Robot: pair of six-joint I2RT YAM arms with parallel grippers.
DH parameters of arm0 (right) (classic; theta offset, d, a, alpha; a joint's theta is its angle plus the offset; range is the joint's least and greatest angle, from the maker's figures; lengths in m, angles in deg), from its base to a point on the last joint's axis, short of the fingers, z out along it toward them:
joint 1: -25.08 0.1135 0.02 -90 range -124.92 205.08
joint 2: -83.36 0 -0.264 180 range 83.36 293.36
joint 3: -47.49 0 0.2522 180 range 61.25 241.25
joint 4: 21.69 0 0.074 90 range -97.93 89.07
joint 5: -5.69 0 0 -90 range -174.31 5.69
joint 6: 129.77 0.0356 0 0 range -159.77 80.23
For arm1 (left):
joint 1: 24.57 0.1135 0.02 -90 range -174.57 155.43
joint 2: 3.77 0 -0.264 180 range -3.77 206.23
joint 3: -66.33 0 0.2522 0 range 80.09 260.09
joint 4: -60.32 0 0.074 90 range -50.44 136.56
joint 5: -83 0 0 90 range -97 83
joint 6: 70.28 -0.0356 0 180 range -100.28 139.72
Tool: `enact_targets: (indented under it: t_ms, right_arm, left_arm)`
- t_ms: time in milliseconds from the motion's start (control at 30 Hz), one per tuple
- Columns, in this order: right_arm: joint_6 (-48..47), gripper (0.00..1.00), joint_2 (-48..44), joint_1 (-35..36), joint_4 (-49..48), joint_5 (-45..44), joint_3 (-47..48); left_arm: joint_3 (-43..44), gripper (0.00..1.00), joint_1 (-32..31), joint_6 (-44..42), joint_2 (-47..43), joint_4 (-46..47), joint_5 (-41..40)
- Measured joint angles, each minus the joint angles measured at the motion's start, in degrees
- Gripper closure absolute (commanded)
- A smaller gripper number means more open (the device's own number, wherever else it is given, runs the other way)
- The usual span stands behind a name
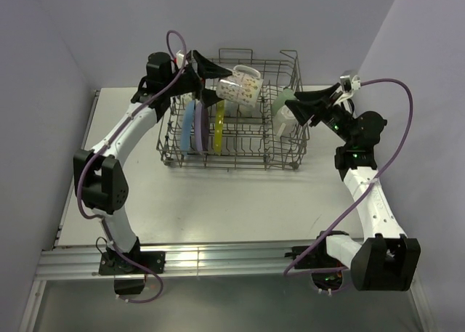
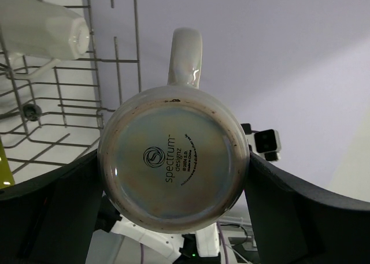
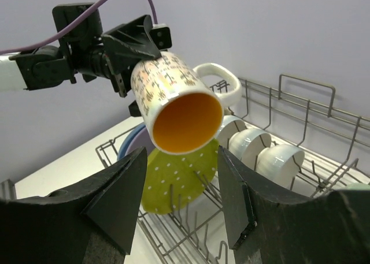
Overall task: Load the mixed dishes into the dish rack
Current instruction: Place the cup upside down on the dish rack
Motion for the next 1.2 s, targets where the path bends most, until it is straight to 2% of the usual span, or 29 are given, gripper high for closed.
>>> enact_targets:
  t_ms: [167,367,800,1200]
  right_arm:
    - [1.3,0.41,0.0,-1.4,0.0,-0.2,0.0]
    - [2.3,0.41,0.0,-2.7,0.1,-0.5,0.1]
    - [2.0,0.41,0.3,-3.3,2.1,-0.6,0.9]
    - [1.8,0.4,0.9,-4.0,3.1,-0.8,0.9]
  left_arm:
    - [5.3,1.0,-1.3,-5.8,3.0,-8.2,-2.3]
    - [7.7,1.0,-2.5,-10.3,4.9,-13.7,-4.3]
    - [12.6,1.0,-6.7,-13.1,10.3,-17.8,-6.7]
    - [21.4,1.0,-10.1,-18.2,15.7,-23.9,-9.5]
